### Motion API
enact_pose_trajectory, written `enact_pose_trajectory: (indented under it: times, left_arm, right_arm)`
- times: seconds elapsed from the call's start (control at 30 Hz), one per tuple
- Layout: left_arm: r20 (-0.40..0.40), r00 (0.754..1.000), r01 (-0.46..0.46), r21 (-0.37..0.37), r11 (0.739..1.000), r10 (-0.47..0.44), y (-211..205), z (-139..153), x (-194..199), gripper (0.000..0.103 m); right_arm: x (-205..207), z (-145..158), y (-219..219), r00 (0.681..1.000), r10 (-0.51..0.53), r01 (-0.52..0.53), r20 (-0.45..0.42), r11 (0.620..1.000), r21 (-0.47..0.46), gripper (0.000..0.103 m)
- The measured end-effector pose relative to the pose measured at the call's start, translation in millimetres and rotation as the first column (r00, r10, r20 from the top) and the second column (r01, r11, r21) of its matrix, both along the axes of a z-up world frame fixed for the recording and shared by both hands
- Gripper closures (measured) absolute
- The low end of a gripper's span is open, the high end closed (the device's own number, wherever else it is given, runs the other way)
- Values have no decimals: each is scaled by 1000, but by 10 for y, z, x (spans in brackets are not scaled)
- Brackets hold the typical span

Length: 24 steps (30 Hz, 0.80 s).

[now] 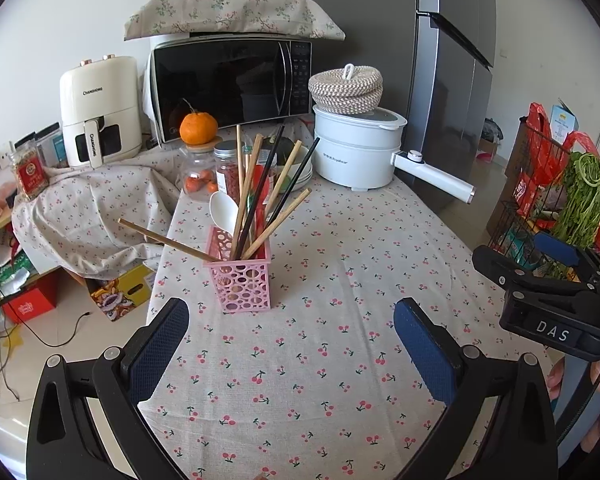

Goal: Organize utensils

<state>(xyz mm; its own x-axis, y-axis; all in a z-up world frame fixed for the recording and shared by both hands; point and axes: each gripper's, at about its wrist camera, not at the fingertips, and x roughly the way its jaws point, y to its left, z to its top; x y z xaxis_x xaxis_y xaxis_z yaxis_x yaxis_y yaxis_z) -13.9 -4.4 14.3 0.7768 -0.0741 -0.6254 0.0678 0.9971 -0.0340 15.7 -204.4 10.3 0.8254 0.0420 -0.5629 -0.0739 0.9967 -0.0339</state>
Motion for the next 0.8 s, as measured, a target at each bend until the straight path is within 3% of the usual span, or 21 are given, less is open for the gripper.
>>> enact_pose_trajectory:
  times: [0.8]
  left_arm:
    - [-8, 1000, -3, 20, 1000, 3, -50, -17, -22, 0]
  right_arm:
    - [-2, -61, 5, 1000, 2, -2, -12, 1000, 5, 0]
